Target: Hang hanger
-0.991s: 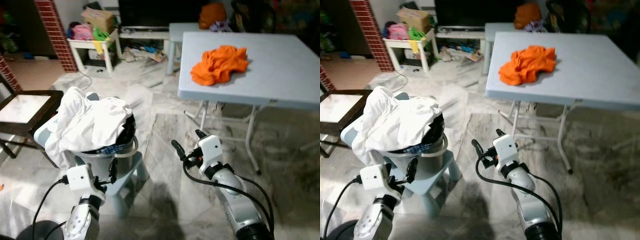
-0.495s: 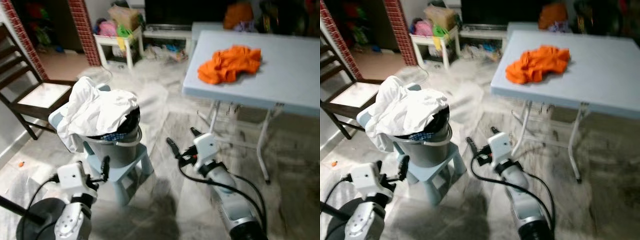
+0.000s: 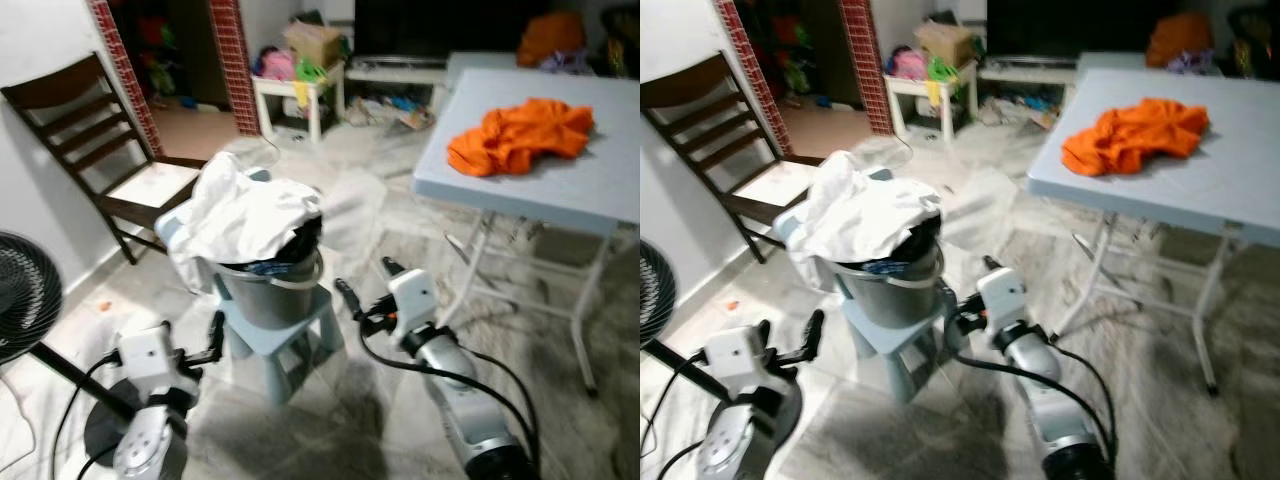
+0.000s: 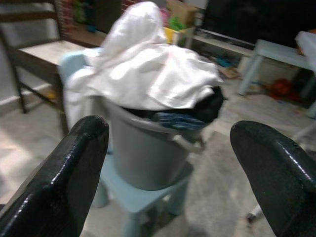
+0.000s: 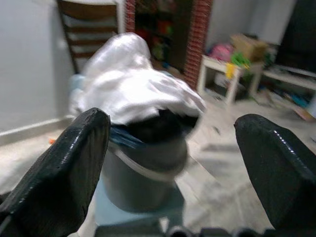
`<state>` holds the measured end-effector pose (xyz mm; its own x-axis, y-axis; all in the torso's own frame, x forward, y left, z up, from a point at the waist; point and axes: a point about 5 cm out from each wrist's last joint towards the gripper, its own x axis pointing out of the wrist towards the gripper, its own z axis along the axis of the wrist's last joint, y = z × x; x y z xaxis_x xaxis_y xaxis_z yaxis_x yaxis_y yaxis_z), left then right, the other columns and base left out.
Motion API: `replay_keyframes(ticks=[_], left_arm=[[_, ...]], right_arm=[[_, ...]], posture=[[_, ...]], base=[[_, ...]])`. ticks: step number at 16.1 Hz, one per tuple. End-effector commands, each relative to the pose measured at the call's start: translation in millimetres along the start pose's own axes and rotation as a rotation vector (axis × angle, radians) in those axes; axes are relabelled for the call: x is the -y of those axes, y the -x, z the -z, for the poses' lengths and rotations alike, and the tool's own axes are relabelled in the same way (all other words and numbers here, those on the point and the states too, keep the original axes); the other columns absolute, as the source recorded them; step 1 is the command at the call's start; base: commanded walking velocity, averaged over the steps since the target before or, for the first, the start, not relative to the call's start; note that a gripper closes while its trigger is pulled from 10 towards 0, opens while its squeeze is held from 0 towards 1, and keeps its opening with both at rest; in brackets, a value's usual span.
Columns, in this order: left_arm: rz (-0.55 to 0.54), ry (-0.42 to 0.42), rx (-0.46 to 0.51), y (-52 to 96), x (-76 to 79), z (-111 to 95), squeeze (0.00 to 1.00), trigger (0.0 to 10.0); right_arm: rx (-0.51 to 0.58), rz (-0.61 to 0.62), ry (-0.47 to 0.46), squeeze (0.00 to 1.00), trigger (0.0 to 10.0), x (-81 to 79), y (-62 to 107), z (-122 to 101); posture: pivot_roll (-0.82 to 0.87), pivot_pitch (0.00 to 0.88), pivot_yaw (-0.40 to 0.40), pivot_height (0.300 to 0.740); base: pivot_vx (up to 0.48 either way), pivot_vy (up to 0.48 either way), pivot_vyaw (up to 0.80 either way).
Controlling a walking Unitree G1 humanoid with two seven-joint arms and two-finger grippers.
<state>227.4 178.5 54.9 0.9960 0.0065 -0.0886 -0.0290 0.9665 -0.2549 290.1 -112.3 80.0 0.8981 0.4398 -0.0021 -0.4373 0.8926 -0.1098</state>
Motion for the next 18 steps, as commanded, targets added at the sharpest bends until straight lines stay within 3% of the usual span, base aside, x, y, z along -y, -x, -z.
replay_keyframes(ticks=[1, 10, 18], left_arm=[[-0.013, -0.010, 0.006, 1.4, -5.6, -2.8, 0.00, 10.0], [-0.001, -0.004, -0.005, 3.2, -3.2, 1.1, 0.00, 10.0], [-0.002, 0.006, -0.014, 3.9, -1.0, 3.6, 0.00, 10.0]], right_arm=[[0.027, -0.011, -0.005, 0.00, 10.0, -4.9, -5.1, -6.7], [0.026, -0.018, 0.003, 0.00, 10.0, -5.3, -1.7, -6.4], [0.015, -0.023, 0.009, 0.00, 10.0, -4.8, 0.6, -4.0]], posture=[[0.02, 0.000, 0.051, 0.740], [0.02, 0.000, 0.047, 0.740], [0.02, 0.000, 0.044, 0.740]], base=[[0.337, 0.000, 0.00], [0.345, 0.000, 0.00], [0.334, 0.299, 0.26]])
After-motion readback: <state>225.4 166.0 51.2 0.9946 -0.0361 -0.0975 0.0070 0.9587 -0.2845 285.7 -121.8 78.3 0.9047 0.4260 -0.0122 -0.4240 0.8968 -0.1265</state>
